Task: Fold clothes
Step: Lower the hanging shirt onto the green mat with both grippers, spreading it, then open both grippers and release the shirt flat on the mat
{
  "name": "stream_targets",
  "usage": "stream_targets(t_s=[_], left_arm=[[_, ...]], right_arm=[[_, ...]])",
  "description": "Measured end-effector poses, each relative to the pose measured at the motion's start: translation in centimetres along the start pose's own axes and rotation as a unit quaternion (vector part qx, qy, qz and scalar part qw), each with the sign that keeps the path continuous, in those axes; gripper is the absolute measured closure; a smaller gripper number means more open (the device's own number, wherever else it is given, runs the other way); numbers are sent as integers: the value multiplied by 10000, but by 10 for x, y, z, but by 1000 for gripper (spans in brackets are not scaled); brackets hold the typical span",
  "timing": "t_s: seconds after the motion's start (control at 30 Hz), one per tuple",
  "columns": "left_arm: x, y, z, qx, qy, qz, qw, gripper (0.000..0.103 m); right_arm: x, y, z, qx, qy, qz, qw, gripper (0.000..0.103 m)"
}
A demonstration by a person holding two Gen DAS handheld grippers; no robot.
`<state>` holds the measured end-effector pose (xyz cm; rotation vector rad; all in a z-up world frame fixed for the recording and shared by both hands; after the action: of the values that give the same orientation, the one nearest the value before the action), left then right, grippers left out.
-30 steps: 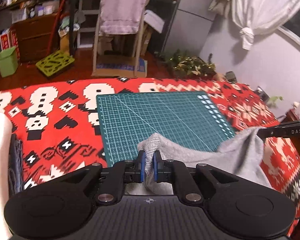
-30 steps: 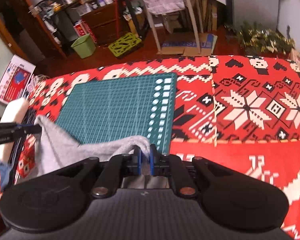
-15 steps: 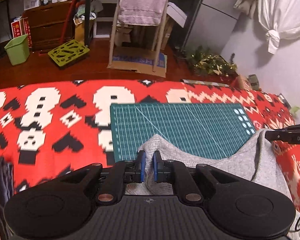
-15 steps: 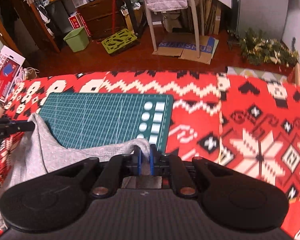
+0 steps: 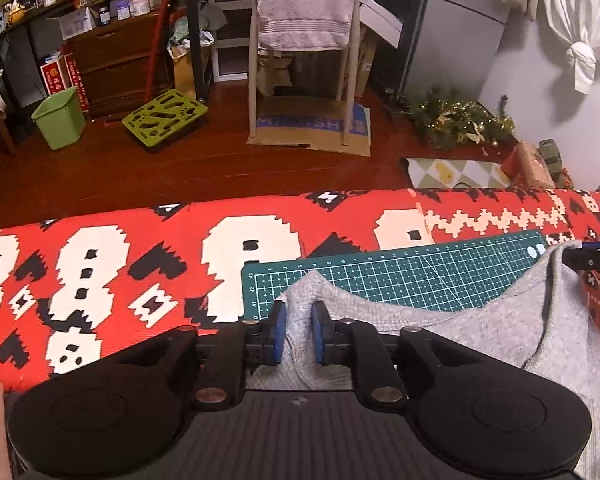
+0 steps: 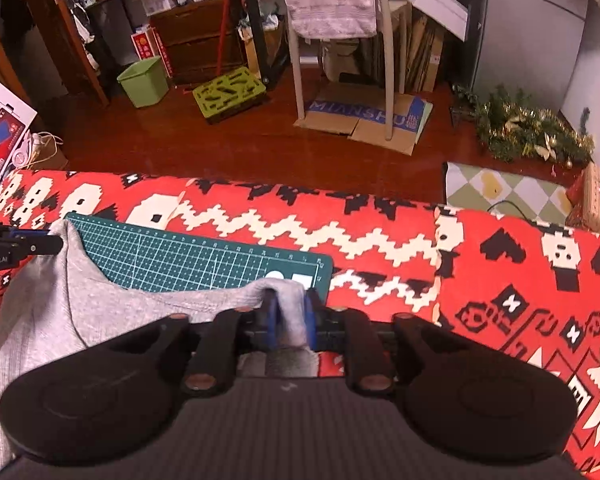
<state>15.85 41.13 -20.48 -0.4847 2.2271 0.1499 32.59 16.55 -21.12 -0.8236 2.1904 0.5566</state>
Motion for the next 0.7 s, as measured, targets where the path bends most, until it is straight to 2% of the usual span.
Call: stream_targets(t_s=[0.03,0.1,0.2,0.33,0.53,0.7], left_arm=[[0,1,-1,-29,-4,-22,10000,73],[1,4,-6,-97,-58,-67,9999,61],[1,6,-19,-114,-161,-169,9997,53],[0,8,-44,-114,-324,-324,9989,42],[7,0,-95,96,-610,-464,9970,40],[32,-18,-137,360,-722,-570,9951,39]], right_arm=[[-1,-2,-3,11,-47,71,10000,71],[-2,-7,-11,-42,-135,265,9995,69],[-6,-16,-29,-92,-283,491,9984,62],[-6,-24,-63,-24,-391,578,9976,61],[17,-20,-121,12,-475,545,9974,61],[51,-4,-167,-8,-583,584,9966,61]])
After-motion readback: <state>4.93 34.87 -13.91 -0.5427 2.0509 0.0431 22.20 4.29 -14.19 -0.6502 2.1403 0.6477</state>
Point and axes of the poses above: each gripper's, at about its wrist camera, not at the fingertips, and z roughly the way its jaws point, y to its left, x to its underside, the point moved 5 cm from there along z, roughly the way its jaws point, and after that the axes turned 13 degrees about -y, right-handed, at the moved point
